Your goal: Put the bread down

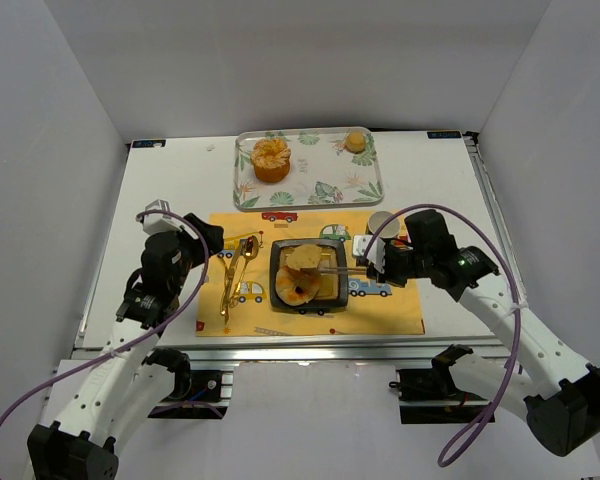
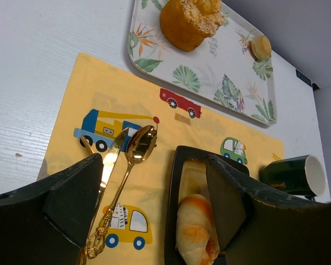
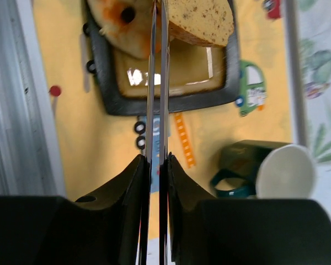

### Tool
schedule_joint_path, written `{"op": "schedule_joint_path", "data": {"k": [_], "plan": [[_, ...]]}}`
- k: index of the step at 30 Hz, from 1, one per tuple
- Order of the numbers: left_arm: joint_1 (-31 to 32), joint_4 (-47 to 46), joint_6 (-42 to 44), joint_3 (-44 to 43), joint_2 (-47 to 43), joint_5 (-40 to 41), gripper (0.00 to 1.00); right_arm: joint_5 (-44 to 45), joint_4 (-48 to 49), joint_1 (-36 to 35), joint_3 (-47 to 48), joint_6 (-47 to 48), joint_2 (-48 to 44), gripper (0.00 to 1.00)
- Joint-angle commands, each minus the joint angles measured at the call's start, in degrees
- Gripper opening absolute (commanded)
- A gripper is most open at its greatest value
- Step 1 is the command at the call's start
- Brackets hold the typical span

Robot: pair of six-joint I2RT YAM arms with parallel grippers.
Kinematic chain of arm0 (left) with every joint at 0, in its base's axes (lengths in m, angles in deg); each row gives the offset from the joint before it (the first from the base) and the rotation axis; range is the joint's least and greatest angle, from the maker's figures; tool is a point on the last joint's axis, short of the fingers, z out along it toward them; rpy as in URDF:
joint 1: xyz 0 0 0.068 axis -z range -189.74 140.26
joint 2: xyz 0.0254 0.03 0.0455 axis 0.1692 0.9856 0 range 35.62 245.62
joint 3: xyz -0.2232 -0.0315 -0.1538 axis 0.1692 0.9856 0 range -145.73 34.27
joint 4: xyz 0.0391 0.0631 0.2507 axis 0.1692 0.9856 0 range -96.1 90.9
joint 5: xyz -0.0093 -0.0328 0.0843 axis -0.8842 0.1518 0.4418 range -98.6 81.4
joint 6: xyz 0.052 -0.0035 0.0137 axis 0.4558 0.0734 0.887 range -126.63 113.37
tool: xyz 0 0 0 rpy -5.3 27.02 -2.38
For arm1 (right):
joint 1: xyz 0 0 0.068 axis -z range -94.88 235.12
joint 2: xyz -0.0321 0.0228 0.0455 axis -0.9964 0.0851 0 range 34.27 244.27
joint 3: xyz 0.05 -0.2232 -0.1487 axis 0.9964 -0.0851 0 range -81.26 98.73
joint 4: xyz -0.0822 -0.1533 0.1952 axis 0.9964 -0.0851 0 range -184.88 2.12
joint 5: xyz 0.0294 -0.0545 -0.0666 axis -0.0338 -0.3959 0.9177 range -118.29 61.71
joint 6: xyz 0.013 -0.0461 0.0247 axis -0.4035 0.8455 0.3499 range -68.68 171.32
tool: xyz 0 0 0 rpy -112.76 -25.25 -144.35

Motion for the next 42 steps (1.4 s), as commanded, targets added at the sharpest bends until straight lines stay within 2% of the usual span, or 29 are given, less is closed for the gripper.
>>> {"op": "schedule_joint_path", "data": {"k": [1, 2, 5, 6, 7, 9, 12, 23, 25, 27, 28, 29, 30, 31, 32, 33, 36, 39, 42], "plan": [[-0.1, -0.6, 0.6, -2.4, 0.5, -1.0, 0.84, -1.7, -1.5, 0.1, -1.8, 0.1, -1.3, 0.05], [-0.1, -0.7, 0.7, -2.5, 0.6, -1.2, 0.84, -1.4, -1.3, 0.1, -2.2, -0.1, -1.3, 0.07], [-0.1, -0.7, 0.8, -2.7, 0.9, -1.4, 0.84, -0.7, -0.2, 0.0, -3.4, -0.9, -1.0, 0.19], [-0.1, -0.6, 0.8, -2.7, 0.8, -1.4, 0.84, -0.6, -0.2, 0.1, -3.5, -0.9, -0.7, 0.29], [-0.1, -0.6, 0.7, -2.6, 0.8, -1.3, 0.84, -0.6, -0.3, 0.0, -3.5, -1.0, -0.6, 0.33], [-0.1, -0.5, 0.6, -2.6, 0.2, -1.2, 0.84, -1.2, -0.3, 0.0, -3.1, -1.1, -0.8, 0.4], [-0.1, -0.5, 0.1, -2.2, -0.4, -1.0, 0.84, -2.4, -0.5, 0.0, -1.9, -2.1, -1.4, 0.44], [-0.1, -0.6, -0.1, -2.0, -1.0, -1.8, 0.84, -6.1, 0.5, 0.0, 4.5, -9.7, -3.3, 0.42], [-0.1, -2.3, -0.1, -1.7, -1.0, -2.5, 0.84, -4.9, 4.3, 0.1, 5.0, -14.1, -4.0, 0.39], [-0.1, -4.8, -0.4, -1.0, -0.5, -4.5, 0.82, 0.6, 10.6, 0.2, 5.2, -19.2, -4.0, 0.3], [-0.1, -5.6, -0.6, -0.7, -0.3, -5.3, 0.79, 5.2, 12.6, 1.1, 5.7, -24.3, -3.4, 0.24], [-0.1, -7.2, -0.7, -0.5, 0.7, -7.6, 0.66, 7.3, 14.3, 2.2, 6.3, -26.8, -1.5, 0.13], [-0.1, -8.1, -0.8, -0.5, 1.3, -8.9, 0.53, 7.9, 15.5, 4.0, 8.0, -28.7, -0.3, 0.07], [-0.1, -9.0, -0.9, -0.4, 1.9, -10.3, 0.36, 7.8, 18.3, 10.0, 8.7, -30.8, 1.0, 0.0], [-0.1, -10.6, -0.9, -0.3, 3.4, -13.8, 0.15, 9.2, 20.2, 13.1, 9.1, -36.0, 3.7, 0.0], [-0.1, -11.1, -0.9, -0.5, 4.2, -15.1, 0.0, 11.2, 21.8, 18.9, 9.5, -38.4, 5.3, 0.0], [-0.1, -14.9, -0.3, -1.0, 7.0, -20.4, 0.0, 16.3, 28.5, 28.8, 7.9, -43.3, 11.1, 0.0], [-0.1, -16.3, -0.1, -1.1, 9.3, -22.3, 0.0, 19.6, 37.2, 35.4, 4.0, -46.0, 17.1, 0.0], [-0.1, -16.4, 0.2, -1.3, 10.8, -22.7, 0.02, 17.7, 40.2, 38.8, 1.6, -44.7, 25.6, 0.0]]}}
